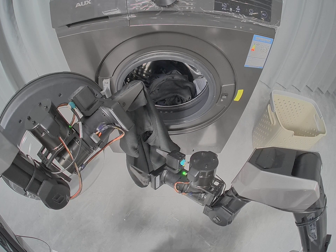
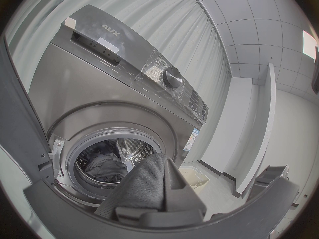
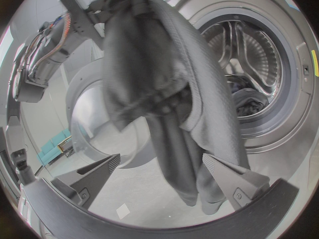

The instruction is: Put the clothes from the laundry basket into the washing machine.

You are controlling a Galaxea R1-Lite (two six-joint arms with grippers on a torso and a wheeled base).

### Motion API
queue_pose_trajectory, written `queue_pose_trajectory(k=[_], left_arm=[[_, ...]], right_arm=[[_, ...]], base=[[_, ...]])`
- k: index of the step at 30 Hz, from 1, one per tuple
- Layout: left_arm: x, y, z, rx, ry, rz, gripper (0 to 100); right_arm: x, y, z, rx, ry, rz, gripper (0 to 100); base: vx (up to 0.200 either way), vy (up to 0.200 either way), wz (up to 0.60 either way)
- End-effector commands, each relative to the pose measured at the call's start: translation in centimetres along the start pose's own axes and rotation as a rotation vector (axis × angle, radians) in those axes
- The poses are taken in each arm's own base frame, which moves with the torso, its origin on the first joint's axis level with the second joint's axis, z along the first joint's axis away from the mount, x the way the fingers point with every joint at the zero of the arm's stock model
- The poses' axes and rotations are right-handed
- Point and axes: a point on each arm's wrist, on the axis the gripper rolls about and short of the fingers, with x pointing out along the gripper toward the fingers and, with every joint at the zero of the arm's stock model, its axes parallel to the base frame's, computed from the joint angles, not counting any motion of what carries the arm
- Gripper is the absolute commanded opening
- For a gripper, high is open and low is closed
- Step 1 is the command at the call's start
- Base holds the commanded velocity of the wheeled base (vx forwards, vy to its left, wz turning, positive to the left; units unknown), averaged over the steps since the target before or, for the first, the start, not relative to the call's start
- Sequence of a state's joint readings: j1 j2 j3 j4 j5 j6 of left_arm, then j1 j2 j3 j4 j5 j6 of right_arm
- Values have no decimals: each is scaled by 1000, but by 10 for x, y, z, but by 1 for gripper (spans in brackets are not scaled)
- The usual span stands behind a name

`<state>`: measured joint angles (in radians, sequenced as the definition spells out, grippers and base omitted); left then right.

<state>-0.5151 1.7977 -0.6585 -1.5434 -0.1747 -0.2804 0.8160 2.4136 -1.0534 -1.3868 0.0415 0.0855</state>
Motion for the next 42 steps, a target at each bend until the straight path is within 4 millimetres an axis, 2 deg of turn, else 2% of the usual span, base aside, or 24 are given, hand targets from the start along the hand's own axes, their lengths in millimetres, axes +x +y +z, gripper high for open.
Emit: queue_pose_trajectory(k=[1,9,25,35,38,42], left_arm=[[-1,3,1,4,-4,9,0],[-1,2,3,5,-8,6,0],[-2,2,5,4,-11,5,0],[-2,2,4,4,-8,6,0],[-1,2,4,4,-10,7,0],[-1,3,2,4,-7,8,0]], right_arm=[[-1,-30,-1,-7,-3,-75,100],[2,-63,11,-24,-49,-170,100],[6,-95,23,-34,-99,-240,100],[7,-84,19,-31,-85,-215,100],[-1,-79,16,-29,-55,-209,100],[-27,-56,18,-37,17,-166,100]], base=[[0,0,0],[0,0,0],[0,0,0],[0,0,0],[0,0,0],[0,0,0]])
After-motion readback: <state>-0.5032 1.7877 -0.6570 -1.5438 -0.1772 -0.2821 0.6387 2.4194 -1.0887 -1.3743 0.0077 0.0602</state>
